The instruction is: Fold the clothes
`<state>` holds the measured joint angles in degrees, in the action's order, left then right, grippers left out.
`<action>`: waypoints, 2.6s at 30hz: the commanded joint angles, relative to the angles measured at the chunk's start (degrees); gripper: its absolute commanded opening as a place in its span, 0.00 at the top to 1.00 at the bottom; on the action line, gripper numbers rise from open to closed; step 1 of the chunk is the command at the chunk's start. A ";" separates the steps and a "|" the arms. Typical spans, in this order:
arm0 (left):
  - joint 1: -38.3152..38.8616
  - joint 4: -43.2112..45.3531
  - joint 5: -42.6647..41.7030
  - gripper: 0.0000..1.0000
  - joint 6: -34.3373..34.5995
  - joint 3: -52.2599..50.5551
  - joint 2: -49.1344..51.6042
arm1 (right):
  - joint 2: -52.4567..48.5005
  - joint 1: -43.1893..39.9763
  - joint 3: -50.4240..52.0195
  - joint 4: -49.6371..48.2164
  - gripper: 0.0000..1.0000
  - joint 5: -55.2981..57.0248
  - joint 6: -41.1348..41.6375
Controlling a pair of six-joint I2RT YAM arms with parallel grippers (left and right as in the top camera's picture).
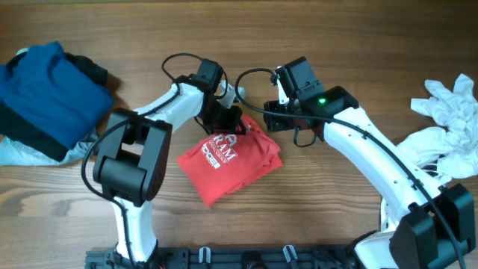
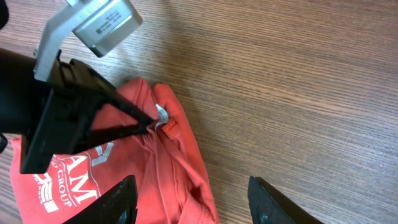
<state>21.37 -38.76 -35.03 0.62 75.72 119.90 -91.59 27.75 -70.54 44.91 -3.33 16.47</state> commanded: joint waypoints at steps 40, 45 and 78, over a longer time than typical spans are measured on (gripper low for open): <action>-66.69 33.51 30.14 0.00 15.04 1.66 -23.39 | 10.60 -4.48 0.04 5.07 0.40 9.77 3.23; -66.84 31.56 13.81 0.00 16.81 1.88 -26.56 | 10.58 -4.48 0.04 3.65 0.32 9.77 3.21; -20.72 -30.47 41.55 0.00 -0.42 -2.75 -85.20 | 43.08 -7.58 7.32 8.83 0.01 24.46 14.01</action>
<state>0.64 -69.12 -5.41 1.15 76.44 39.75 -48.84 20.18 -67.24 56.21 17.43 28.73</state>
